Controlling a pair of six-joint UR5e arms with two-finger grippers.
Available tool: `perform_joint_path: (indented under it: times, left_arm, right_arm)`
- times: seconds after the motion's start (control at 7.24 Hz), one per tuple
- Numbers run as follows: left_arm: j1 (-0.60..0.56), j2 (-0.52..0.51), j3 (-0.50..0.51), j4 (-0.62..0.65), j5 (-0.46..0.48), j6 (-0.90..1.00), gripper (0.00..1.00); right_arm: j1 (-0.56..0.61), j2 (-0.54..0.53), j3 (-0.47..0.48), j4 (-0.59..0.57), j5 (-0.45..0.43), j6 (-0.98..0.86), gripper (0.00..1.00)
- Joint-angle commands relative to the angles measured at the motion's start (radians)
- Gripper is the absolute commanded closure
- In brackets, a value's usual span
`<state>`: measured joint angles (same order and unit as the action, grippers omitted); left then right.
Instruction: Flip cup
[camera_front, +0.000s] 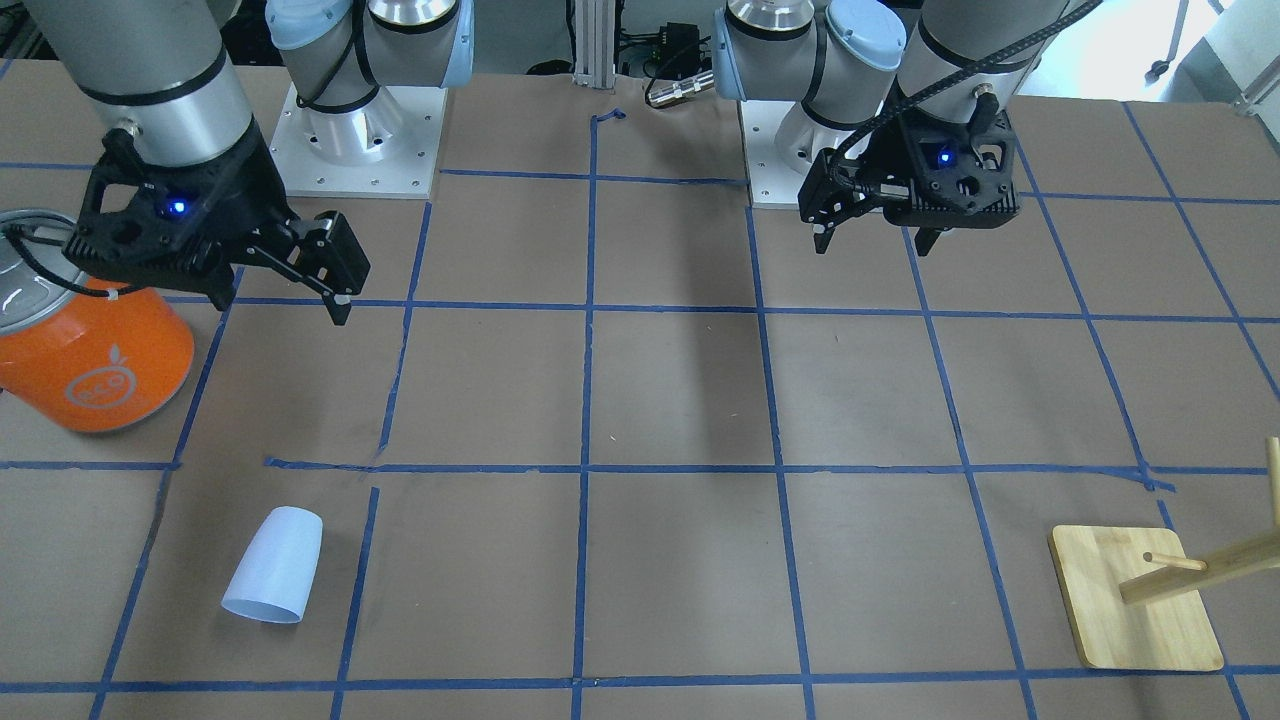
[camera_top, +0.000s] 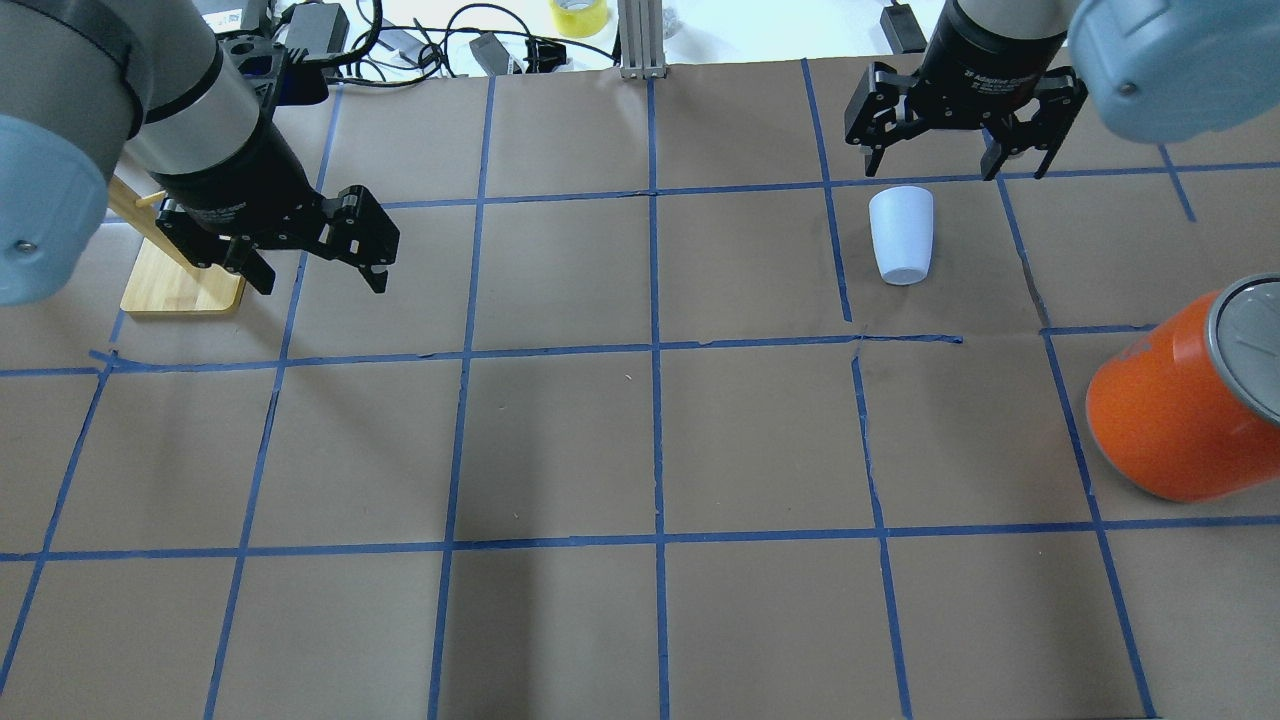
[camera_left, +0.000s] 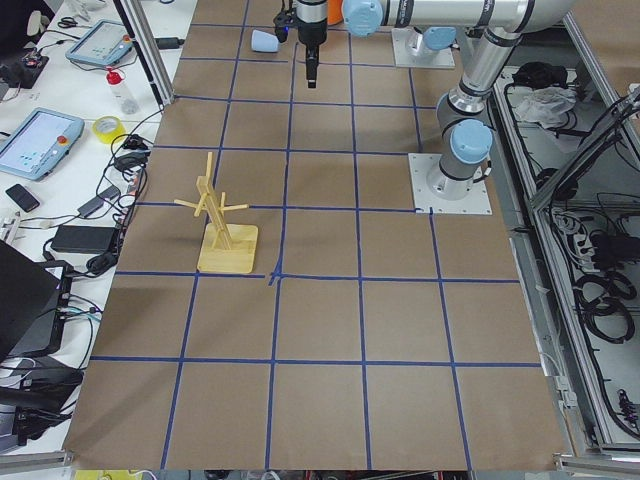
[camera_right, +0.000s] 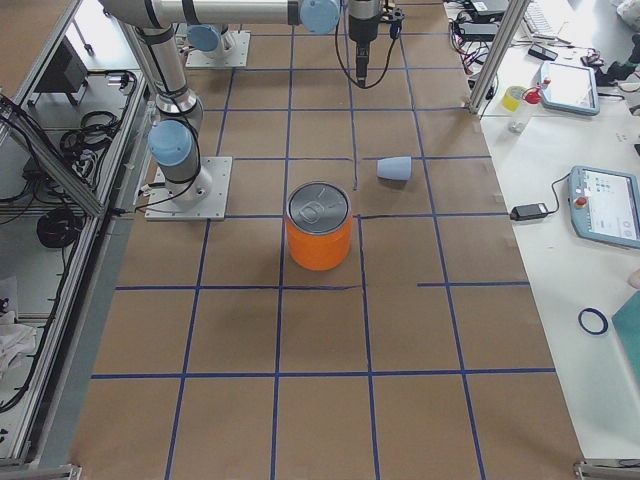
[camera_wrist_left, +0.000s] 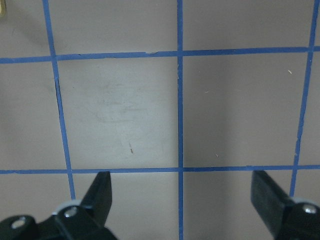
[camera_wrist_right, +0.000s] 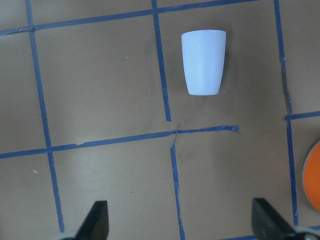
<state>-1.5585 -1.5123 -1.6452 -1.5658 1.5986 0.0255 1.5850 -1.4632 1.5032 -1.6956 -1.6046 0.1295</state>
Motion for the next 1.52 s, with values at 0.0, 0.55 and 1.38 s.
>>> perform_joint_path:
  times: [0.0, 0.55, 1.38]
  left_arm:
    - [0.000, 0.000, 0.001, 0.000, 0.003, 0.001, 0.00]
    - [0.000, -0.002, -0.002, -0.003, 0.000, 0.001, 0.00]
    - [0.000, -0.002, -0.002, -0.007, 0.000, 0.001, 0.00]
  right_arm:
    - [-0.046, 0.110, -0.005, -0.064, -0.014, -0.014, 0.00]
    - [-0.080, 0.386, 0.014, -0.318, -0.023, -0.048, 0.00]
    - [-0.097, 0.521, 0.018, -0.449, -0.029, -0.073, 0.41]
